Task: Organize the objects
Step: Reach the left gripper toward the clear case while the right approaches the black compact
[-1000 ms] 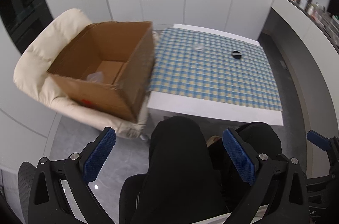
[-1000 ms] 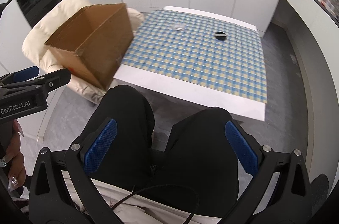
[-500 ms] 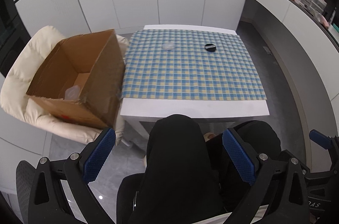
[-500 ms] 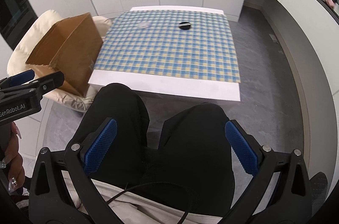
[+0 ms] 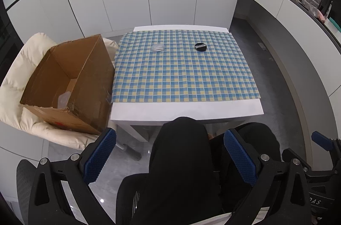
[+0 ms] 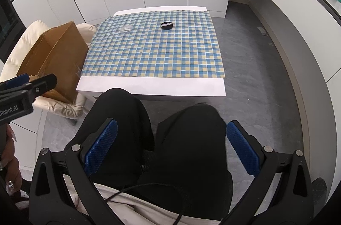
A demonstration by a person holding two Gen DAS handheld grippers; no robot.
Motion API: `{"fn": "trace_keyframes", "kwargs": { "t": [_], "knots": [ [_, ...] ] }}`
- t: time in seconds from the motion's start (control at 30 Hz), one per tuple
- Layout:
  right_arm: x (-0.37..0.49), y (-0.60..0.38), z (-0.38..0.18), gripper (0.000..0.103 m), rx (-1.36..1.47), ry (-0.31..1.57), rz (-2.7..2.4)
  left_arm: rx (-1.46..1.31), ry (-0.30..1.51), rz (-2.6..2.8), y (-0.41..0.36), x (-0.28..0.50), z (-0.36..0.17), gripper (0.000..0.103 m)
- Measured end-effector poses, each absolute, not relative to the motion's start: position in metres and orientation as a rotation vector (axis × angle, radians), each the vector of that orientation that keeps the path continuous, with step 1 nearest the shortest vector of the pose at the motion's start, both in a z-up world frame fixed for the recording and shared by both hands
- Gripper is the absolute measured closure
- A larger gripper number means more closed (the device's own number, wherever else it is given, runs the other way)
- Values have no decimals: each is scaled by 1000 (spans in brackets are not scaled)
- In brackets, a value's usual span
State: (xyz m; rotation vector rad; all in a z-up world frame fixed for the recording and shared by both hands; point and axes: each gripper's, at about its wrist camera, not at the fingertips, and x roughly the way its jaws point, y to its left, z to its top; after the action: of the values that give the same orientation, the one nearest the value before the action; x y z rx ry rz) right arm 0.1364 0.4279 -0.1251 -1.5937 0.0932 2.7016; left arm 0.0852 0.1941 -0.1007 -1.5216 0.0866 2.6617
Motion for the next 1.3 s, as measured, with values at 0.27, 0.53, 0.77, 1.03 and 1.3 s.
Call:
{"fn": "trace_keyframes", "kwargs": {
  "t": [0.27, 0.53, 0.77, 1.03, 1.3],
  "knots": [
    [123, 431, -128, 0, -1583, 81, 2695, -1520, 79, 2684, 189, 77, -99, 2],
    [105, 439, -134, 0, -1575, 88, 2681, -1549, 10, 2700, 179, 57, -101, 2],
    [83, 449, -144, 0, -1582, 114, 2667, -1568, -13, 2697, 178, 34, -110, 2],
    [35, 453, -158, 0, -1558, 113, 2667, -1619, -24, 2675, 182, -13, -134, 2],
    [-26, 451, -177, 0, -1528, 69, 2657, -1642, -37, 2704, 178, -66, -154, 2]
  ]
}}
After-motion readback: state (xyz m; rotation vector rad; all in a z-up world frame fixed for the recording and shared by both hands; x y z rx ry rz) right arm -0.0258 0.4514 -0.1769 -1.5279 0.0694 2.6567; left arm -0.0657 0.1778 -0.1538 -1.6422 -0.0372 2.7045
